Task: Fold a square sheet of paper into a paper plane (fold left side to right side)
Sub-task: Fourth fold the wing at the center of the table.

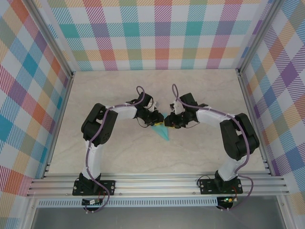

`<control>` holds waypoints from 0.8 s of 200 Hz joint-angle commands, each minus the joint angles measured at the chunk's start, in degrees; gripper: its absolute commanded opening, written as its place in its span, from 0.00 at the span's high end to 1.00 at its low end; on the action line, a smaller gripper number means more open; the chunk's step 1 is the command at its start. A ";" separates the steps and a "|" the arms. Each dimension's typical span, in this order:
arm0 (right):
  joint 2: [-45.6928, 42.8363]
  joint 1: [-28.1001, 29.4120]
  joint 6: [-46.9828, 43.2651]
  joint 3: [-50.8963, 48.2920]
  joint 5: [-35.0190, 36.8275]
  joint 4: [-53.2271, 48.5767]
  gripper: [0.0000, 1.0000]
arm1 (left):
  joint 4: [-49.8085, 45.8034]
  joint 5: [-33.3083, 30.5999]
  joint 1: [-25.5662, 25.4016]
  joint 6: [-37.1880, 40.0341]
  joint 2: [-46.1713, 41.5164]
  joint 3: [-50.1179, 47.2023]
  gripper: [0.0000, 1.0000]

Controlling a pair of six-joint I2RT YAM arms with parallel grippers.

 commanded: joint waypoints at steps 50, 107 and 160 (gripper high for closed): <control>6.04 2.44 -2.39 -0.31 -0.97 -3.96 0.80 | -5.56 -4.51 -0.83 0.07 1.73 -2.56 0.78; 7.31 2.48 -3.60 -1.52 -0.41 -5.76 0.79 | -5.59 -4.76 -0.83 0.23 1.88 -2.14 0.78; 7.64 2.58 -4.22 -3.19 -0.78 -6.58 0.79 | -5.60 -5.33 -0.75 0.22 2.05 -2.11 0.78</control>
